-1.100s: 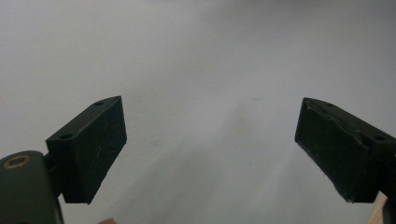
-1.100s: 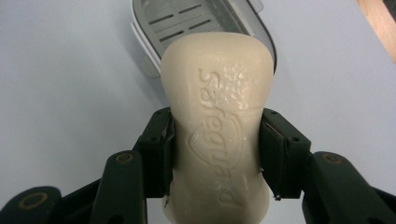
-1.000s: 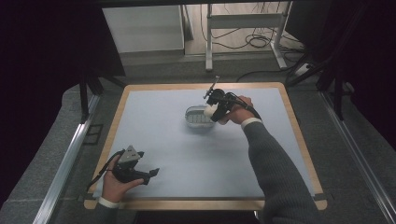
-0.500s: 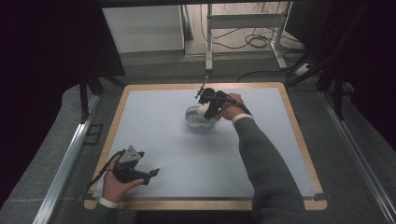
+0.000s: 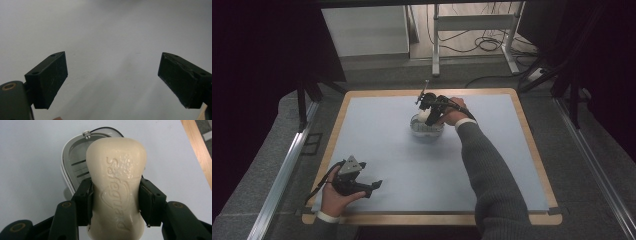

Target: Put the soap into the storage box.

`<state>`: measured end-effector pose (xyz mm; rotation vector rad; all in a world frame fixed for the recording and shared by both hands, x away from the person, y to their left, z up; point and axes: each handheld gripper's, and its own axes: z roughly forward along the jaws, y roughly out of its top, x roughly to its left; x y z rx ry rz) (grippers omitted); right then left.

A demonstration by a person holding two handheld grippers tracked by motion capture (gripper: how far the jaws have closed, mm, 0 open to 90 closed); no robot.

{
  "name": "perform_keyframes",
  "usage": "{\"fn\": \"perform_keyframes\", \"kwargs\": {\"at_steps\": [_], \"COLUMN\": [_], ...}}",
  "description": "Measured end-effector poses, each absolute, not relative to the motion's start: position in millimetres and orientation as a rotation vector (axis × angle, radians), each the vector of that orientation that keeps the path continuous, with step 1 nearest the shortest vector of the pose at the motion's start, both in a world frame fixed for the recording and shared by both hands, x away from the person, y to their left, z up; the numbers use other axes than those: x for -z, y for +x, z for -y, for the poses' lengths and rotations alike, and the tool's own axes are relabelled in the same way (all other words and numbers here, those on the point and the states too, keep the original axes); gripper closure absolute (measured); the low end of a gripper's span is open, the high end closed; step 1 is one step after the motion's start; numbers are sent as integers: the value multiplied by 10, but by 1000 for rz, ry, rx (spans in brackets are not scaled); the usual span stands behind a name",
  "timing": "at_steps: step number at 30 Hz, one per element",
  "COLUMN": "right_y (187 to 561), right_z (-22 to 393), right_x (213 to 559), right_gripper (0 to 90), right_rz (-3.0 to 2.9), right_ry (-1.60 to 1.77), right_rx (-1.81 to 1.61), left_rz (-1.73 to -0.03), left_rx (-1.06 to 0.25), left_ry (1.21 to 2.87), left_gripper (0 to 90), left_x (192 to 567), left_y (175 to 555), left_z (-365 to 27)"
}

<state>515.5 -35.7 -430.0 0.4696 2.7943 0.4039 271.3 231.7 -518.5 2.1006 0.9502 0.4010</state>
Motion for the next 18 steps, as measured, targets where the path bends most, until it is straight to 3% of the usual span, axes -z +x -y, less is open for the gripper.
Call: {"fn": "perform_keyframes", "kwargs": {"at_steps": [14, 18], "right_y": [5184, 5195], "right_z": [251, 259], "right_x": [4496, 4499], "right_gripper": [494, 457], "right_rz": [-2811, -2820], "right_ry": [335, 370], "right_rx": [-329, -368], "left_rz": [-952, -953], "left_rx": [-400, -401], "left_ry": [2103, 2102], "left_gripper": [95, 95], "left_x": [5198, 5195], "left_y": [2718, 2717], "left_z": [-2303, -2308]}}
